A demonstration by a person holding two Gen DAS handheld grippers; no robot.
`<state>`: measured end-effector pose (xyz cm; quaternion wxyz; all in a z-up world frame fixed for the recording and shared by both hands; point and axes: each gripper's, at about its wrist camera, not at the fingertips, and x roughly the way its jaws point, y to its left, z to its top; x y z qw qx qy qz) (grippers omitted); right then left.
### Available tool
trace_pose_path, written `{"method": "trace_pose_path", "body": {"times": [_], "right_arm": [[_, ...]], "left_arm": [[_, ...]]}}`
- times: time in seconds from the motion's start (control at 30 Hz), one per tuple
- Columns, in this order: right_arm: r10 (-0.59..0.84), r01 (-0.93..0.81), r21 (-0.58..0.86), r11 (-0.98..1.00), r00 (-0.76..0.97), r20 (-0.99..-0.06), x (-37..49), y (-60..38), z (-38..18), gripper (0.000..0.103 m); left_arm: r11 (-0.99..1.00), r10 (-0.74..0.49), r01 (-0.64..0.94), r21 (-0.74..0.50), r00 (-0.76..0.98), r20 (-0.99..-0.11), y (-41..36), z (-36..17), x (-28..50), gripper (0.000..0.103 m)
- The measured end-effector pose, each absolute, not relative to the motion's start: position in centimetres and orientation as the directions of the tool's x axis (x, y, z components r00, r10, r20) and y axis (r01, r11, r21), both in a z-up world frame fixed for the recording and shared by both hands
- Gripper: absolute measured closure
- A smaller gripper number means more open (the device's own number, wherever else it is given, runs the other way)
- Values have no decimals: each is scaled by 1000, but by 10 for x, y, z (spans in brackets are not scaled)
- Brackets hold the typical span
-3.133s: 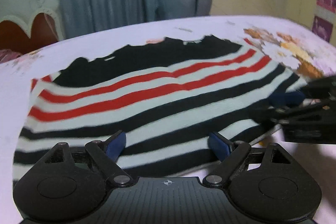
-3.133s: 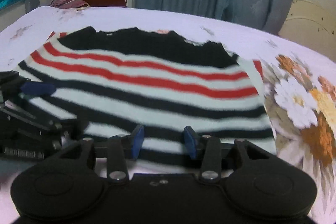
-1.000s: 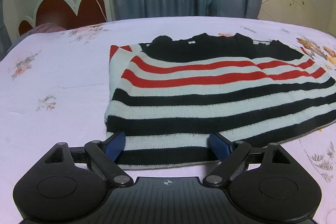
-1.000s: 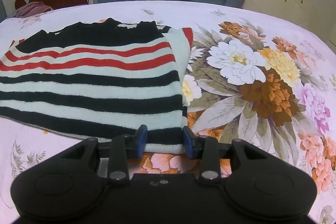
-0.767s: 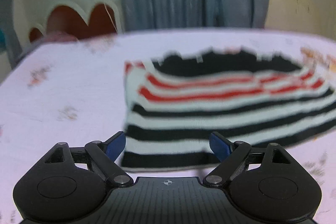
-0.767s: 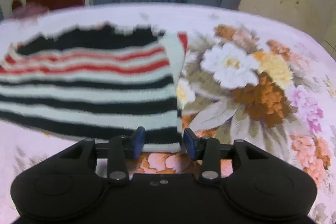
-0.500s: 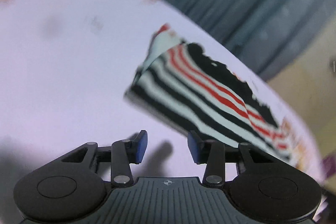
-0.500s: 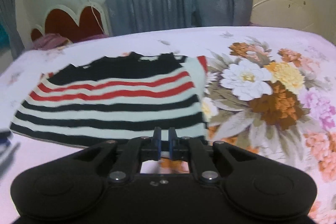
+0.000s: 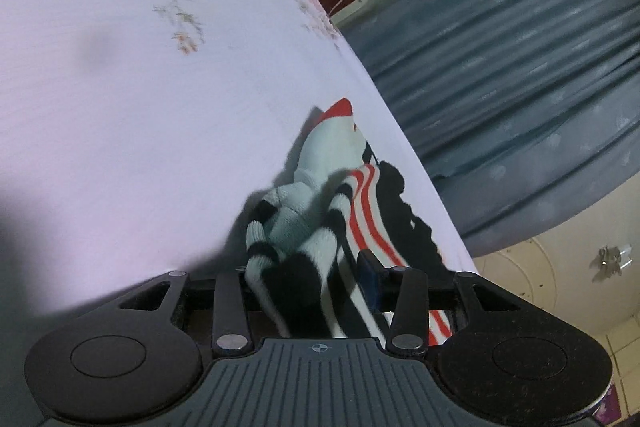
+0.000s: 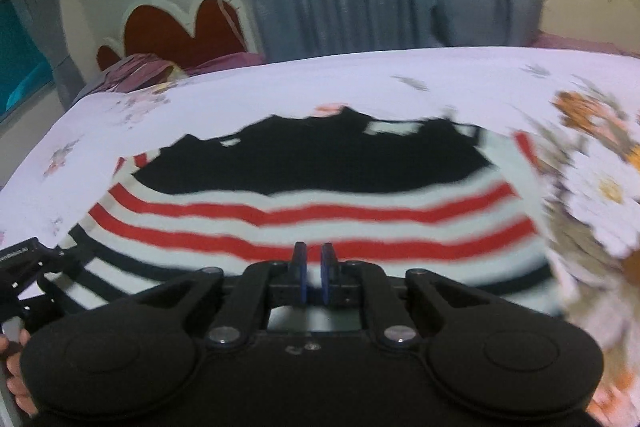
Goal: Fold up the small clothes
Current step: 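Grasp the sweater side edge with the left gripper and lift it over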
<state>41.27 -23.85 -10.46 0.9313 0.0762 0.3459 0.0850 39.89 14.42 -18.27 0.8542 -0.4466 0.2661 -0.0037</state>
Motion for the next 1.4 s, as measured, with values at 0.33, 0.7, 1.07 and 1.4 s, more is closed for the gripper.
{"method": "trace_pose_path", "body": {"times": [0.33,0.7,1.07,1.4], "right_arm": [[189,-182,86,980,685,-704,445,-198,-135,99],[212,-210,90,974,688,-694,442,-201,-134,99],[209,48,430,902,821,-531,401,-378,-104,95],[195,174,579,797,832,-519,353,-506,-112,63]], "left_arm": [[543,-305,-201,-815,857,-415,157,-180,394,86],[613,-354,-54,-788,873,-335,118,-118,409,86],[818,-482,203,-539,752,-449,-78,-32,436,86],[816,-577,386,-429,520,-629,-214,-52,408,37]]}}
